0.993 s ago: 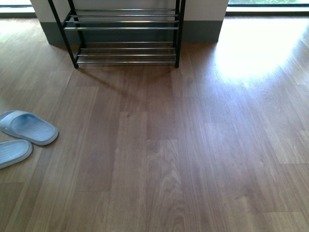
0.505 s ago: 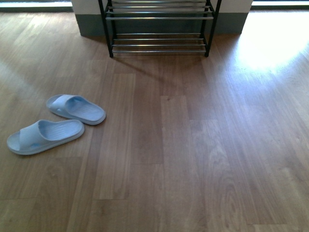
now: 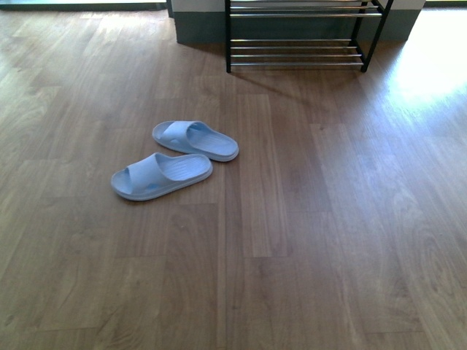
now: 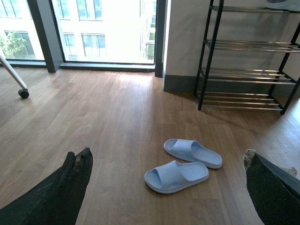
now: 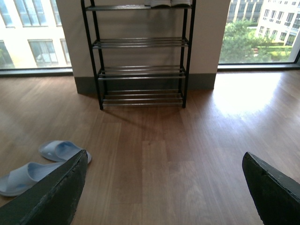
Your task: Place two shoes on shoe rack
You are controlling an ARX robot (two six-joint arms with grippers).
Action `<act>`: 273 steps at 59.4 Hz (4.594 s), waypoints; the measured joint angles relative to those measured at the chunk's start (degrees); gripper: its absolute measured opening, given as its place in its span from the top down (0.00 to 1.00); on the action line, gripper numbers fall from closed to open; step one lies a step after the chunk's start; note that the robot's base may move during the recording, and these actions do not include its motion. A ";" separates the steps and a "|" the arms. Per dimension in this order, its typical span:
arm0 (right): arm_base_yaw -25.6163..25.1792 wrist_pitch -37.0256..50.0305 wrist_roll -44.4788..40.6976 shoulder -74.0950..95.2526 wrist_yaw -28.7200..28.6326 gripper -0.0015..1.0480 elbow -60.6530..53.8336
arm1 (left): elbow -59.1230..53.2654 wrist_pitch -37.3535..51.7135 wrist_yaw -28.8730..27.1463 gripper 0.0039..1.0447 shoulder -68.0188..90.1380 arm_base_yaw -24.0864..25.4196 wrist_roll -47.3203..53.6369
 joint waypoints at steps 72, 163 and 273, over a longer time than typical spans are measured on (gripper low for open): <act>-0.09 0.00 0.00 -0.07 -0.04 0.09 0.00 | 0.00 0.00 -0.13 0.09 0.00 0.00 0.00; -0.09 0.00 0.00 0.02 -0.02 0.09 0.00 | 0.24 -0.94 -1.66 0.09 0.74 -0.46 -0.79; -0.09 0.00 0.00 0.00 -0.02 0.09 0.00 | 75.49 8.17 -23.19 0.09 164.78 -15.47 -56.30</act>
